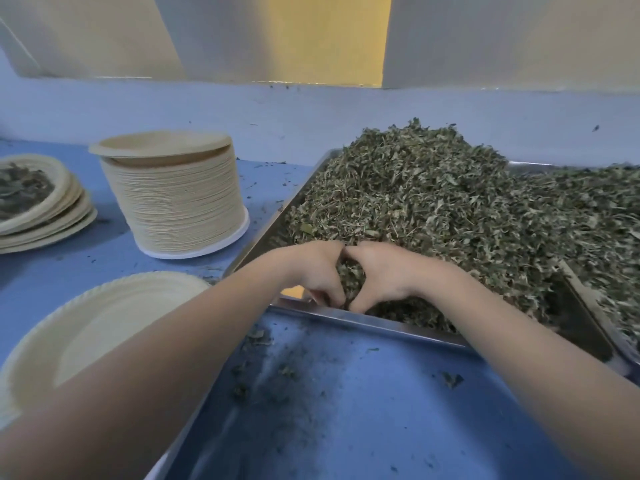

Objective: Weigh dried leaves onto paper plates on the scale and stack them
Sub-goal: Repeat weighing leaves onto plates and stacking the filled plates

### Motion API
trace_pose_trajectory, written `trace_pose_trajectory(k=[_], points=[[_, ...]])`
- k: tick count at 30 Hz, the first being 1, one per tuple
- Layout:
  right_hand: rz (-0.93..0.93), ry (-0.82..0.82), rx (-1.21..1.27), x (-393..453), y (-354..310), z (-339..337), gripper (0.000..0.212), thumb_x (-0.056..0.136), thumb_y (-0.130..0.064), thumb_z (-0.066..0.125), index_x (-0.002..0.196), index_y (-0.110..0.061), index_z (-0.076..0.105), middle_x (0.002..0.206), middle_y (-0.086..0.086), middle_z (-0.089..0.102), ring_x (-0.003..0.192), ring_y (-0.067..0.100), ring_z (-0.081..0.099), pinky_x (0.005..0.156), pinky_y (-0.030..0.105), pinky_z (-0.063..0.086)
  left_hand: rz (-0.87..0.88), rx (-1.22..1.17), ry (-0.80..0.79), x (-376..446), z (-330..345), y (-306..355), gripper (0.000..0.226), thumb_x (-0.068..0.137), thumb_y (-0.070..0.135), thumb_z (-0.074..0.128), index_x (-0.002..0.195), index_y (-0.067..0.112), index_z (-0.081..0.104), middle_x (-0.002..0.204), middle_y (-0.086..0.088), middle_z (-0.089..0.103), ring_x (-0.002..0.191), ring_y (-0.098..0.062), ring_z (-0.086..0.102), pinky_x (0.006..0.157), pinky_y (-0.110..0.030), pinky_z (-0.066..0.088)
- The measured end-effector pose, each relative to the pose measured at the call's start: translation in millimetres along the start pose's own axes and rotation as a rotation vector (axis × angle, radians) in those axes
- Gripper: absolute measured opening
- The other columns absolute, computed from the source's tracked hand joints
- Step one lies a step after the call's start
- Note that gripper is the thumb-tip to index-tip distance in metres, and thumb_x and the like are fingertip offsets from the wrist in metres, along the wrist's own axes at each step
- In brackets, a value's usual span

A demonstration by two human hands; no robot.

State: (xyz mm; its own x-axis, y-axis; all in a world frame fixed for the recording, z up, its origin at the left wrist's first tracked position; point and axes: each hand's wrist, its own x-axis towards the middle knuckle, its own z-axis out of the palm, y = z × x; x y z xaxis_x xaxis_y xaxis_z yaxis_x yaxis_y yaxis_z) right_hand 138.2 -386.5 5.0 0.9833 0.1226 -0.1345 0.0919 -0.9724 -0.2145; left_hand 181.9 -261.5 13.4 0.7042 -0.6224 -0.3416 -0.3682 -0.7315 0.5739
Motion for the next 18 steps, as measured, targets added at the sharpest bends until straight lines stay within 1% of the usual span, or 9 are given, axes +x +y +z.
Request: trace_pose_trajectory(k=[2,4,6,9,11,13,14,16,18], points=[[-0.006,0.09,0.078,-2.4,-0.1,2.7,0.074,0.058,-0.033,0.082,0.124,-0.019,0.053,0.107,-0.001,0.061,0.093,0.014,0.054,0.074,0.023,0.041,0.014,-0.078,0.026,-0.2,2.1,0.2,0.043,0.074,-0.011,0.065,0.107,0.005,0.044,0.083,-0.016,0.059,0.055,-0.021,0.061,0.048,-0.028,0.053],[-0.003,0.155,0.138,-3.1,-0.8,-0.1,0.073,0.059,-0.029,0.083,0.125,-0.02,0.054,0.105,-0.004,0.061,0.091,0.01,0.052,0.071,0.021,0.038,0.034,-0.13,0.083,-3.6,0.7,1.6,0.04,0.075,-0.012,0.063,0.107,0.004,0.045,0.088,-0.017,0.058,0.053,-0.02,0.062,0.052,-0.03,0.055],[-0.017,0.203,0.149,-2.7,-5.3,-9.9,0.078,0.059,-0.028,0.084,0.13,-0.02,0.051,0.117,-0.002,0.061,0.096,0.01,0.05,0.075,0.02,0.036,0.075,-0.149,0.176,-9.5,-6.7,2.4,0.044,0.074,-0.011,0.064,0.11,0.005,0.047,0.096,-0.015,0.058,0.059,-0.022,0.063,0.062,-0.036,0.058],[-0.056,0.26,0.14,-0.8,-24.2,-31.6,0.087,0.061,-0.027,0.084,0.139,-0.02,0.044,0.134,-0.001,0.054,0.114,0.014,0.051,0.084,0.017,0.033,0.11,-0.167,0.269,-29.7,-28.0,3.4,0.049,0.073,-0.01,0.065,0.118,0.002,0.048,0.102,-0.017,0.061,0.078,-0.029,0.066,0.076,-0.045,0.057],[-0.088,0.28,0.119,1.2,-44.8,-46.9,0.089,0.062,-0.027,0.082,0.141,-0.02,0.041,0.137,-0.001,0.052,0.118,0.015,0.05,0.084,0.017,0.032,0.113,-0.21,0.297,-49.0,-45.4,0.7,0.049,0.074,-0.012,0.063,0.119,0.002,0.048,0.096,-0.016,0.062,0.076,-0.03,0.067,0.072,-0.04,0.059],[-0.136,0.295,0.11,2.4,-69.5,-59.8,0.088,0.064,-0.026,0.08,0.142,-0.021,0.04,0.137,0.0,0.051,0.112,0.013,0.05,0.082,0.018,0.033,0.104,-0.212,0.331,-71.5,-63.6,-5.5,0.046,0.075,-0.013,0.062,0.117,0.002,0.05,0.083,-0.009,0.06,0.064,-0.021,0.063,0.06,-0.025,0.057],[-0.168,0.304,0.117,3.2,-82.7,-64.2,0.087,0.064,-0.025,0.08,0.142,-0.022,0.04,0.136,0.0,0.052,0.107,0.011,0.05,0.08,0.018,0.033,0.101,-0.202,0.35,-83.8,-71.5,-10.1,0.045,0.075,-0.013,0.062,0.116,0.001,0.052,0.081,-0.008,0.059,0.063,-0.018,0.061,0.057,-0.022,0.055],[-0.236,0.304,0.131,5.5,-108.3,-68.7,0.086,0.065,-0.024,0.08,0.142,-0.024,0.04,0.136,0.0,0.052,0.111,0.014,0.051,0.08,0.019,0.034,0.093,-0.206,0.384,-107.3,-83.8,-21.5,0.047,0.073,-0.014,0.062,0.116,0.004,0.055,0.085,-0.01,0.062,0.069,-0.019,0.062,0.058,-0.02,0.055],[-0.305,0.278,0.147,5.7,-138.4,-68.4,0.085,0.065,-0.021,0.08,0.14,-0.03,0.041,0.132,-0.001,0.055,0.112,0.016,0.054,0.076,0.021,0.04,0.061,-0.209,0.405,-132.3,-92.2,-38.3,0.048,0.073,-0.015,0.062,0.115,0.01,0.059,0.091,-0.014,0.065,0.076,-0.023,0.064,0.062,-0.022,0.057]])
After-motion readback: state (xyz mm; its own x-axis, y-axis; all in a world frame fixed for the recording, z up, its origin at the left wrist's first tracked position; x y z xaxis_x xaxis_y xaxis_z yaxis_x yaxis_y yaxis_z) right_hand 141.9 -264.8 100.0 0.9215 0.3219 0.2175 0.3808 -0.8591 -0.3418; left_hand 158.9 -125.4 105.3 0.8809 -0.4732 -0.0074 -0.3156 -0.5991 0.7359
